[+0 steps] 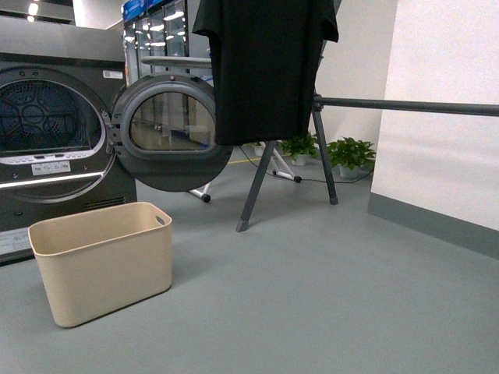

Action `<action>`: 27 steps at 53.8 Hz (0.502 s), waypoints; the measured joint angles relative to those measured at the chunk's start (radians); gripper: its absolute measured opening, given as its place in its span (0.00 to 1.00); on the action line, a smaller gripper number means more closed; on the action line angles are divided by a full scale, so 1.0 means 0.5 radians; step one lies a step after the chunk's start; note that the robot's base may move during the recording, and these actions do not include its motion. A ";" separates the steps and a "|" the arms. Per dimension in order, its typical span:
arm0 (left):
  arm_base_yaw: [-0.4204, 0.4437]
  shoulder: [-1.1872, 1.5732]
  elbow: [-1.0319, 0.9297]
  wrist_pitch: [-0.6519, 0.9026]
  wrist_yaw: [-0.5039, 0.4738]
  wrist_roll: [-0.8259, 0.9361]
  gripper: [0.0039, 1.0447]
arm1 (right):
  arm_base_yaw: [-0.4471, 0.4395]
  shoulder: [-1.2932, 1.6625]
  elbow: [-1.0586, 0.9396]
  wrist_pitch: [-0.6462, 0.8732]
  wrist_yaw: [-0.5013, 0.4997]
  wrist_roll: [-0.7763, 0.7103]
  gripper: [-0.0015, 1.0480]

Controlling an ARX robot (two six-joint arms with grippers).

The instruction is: Move hamper under clothes hanger

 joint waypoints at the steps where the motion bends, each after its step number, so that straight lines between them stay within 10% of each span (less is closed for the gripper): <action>1: 0.000 0.002 0.000 0.000 -0.004 0.000 0.94 | 0.000 0.000 -0.001 0.000 0.000 0.000 0.92; 27: 0.000 -0.001 0.000 0.001 -0.003 0.000 0.94 | 0.000 0.000 -0.001 -0.001 0.002 0.000 0.92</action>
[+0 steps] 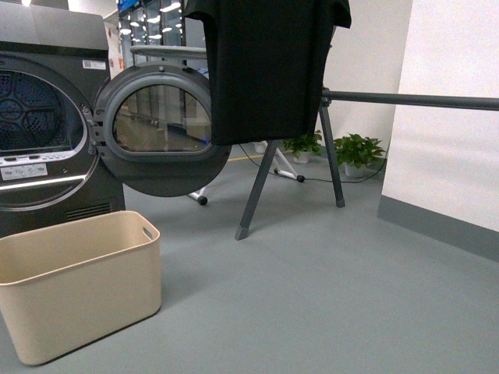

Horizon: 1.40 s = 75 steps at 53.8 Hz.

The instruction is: Move hamper under clothes hanger

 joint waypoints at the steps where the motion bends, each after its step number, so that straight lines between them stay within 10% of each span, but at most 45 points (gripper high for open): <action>1: 0.000 0.000 0.000 -0.001 -0.001 0.000 0.94 | -0.001 0.000 0.000 0.000 0.000 0.000 0.92; 75: 0.000 0.000 0.000 0.000 0.005 0.001 0.94 | 0.000 0.000 0.000 0.000 -0.001 0.000 0.92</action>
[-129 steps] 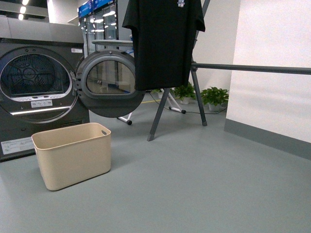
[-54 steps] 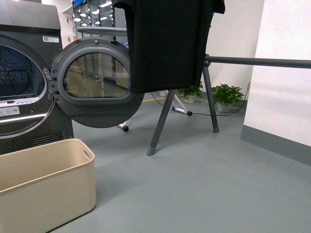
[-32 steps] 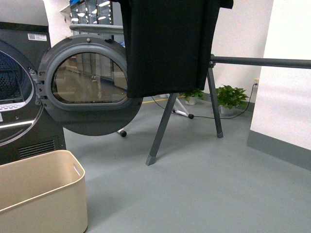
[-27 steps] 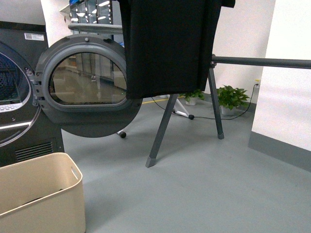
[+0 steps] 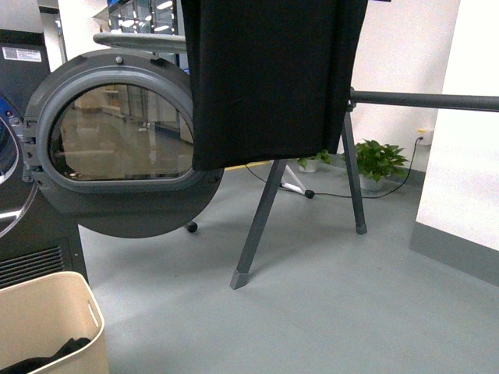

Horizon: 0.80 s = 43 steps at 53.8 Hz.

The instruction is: Move hamper under clothes hanger

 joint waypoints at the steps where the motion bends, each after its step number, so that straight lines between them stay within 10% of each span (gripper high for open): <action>1: 0.000 0.000 0.000 0.000 0.001 0.000 0.94 | 0.000 0.000 0.000 0.000 0.000 0.000 0.92; 43: 0.000 0.000 0.000 0.000 0.000 0.000 0.94 | 0.000 0.000 0.000 0.000 0.001 0.001 0.92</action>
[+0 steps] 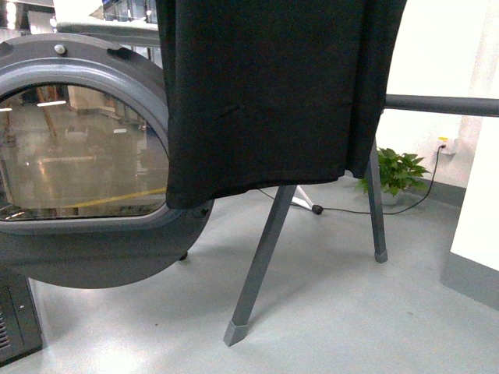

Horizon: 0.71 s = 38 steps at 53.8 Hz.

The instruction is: Move hamper under clothes hanger

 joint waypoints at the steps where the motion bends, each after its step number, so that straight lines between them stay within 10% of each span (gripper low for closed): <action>1: 0.000 0.000 0.000 0.000 0.000 0.000 0.94 | 0.000 0.000 0.000 0.000 0.000 -0.001 0.92; 38: 0.000 0.000 0.000 0.000 0.000 0.000 0.94 | -0.002 0.000 0.000 0.000 0.000 -0.001 0.92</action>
